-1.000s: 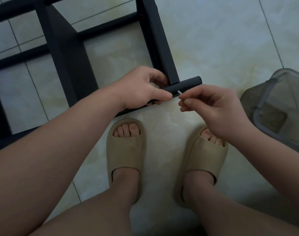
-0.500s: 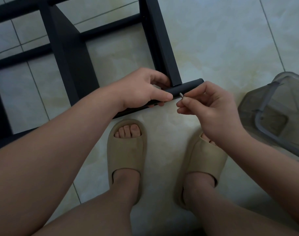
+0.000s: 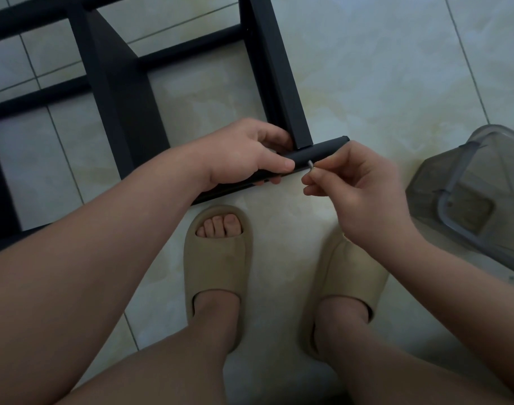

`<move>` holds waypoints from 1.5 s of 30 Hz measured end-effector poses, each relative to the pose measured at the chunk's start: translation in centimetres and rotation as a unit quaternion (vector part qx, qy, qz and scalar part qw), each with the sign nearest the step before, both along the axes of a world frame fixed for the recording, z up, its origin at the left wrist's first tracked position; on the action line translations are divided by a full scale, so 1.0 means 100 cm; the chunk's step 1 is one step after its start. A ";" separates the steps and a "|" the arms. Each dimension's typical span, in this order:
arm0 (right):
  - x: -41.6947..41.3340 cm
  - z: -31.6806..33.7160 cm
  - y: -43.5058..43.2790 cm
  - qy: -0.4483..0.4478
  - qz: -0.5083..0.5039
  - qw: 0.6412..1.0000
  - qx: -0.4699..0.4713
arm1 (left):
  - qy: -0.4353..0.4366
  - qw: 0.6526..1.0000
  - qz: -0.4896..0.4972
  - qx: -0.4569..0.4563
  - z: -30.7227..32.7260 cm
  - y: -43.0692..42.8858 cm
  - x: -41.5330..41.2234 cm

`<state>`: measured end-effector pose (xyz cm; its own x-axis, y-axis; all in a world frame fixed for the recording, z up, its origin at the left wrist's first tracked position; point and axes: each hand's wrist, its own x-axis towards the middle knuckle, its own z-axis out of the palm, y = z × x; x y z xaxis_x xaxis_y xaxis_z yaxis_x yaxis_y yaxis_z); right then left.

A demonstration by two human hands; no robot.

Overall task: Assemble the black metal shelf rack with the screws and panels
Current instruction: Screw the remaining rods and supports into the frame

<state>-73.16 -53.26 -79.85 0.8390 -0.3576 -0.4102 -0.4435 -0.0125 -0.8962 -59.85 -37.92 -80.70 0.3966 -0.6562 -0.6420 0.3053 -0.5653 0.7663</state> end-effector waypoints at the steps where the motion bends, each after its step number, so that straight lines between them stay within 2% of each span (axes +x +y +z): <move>1: 0.001 0.000 0.000 -0.001 0.019 0.999 -0.028 | 0.000 1.000 0.001 -0.001 0.000 0.000 0.000; 3: 0.002 0.000 0.000 0.001 0.023 0.999 -0.032 | 0.000 1.000 0.001 -0.002 0.000 0.000 0.000; 8: -0.001 -0.002 0.002 0.010 -0.049 0.992 0.115 | 0.004 1.000 -0.006 0.000 0.001 0.000 0.000; 12: -0.005 -0.004 0.004 0.009 -0.087 0.976 0.197 | 0.003 1.000 -0.006 0.003 0.002 -0.001 0.000; 17: -0.005 -0.005 0.001 0.014 -0.092 0.967 0.239 | 0.004 1.000 -0.001 0.004 0.002 -0.001 -0.001; 24: -0.001 -0.001 -0.005 0.027 -0.070 0.974 0.212 | 0.011 1.000 -0.002 0.003 0.003 -0.001 -0.001; 33: 0.004 0.002 -0.006 0.015 0.005 0.999 0.029 | 0.007 1.000 -0.002 0.018 0.003 -0.002 0.000; 39: 0.005 0.000 -0.004 0.032 -0.010 0.998 0.044 | 0.007 1.000 -0.004 0.011 0.004 -0.002 -0.003; 45: 0.005 0.001 -0.004 0.039 0.013 0.998 -0.041 | 0.009 1.000 0.024 0.004 0.002 -0.003 -0.003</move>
<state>-72.63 -53.63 -79.72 0.8149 -0.3715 -0.4450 -0.5109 -0.0976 -0.8541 -60.10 -38.18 -80.46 0.4153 -0.6321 -0.6542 0.3464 -0.5551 0.7562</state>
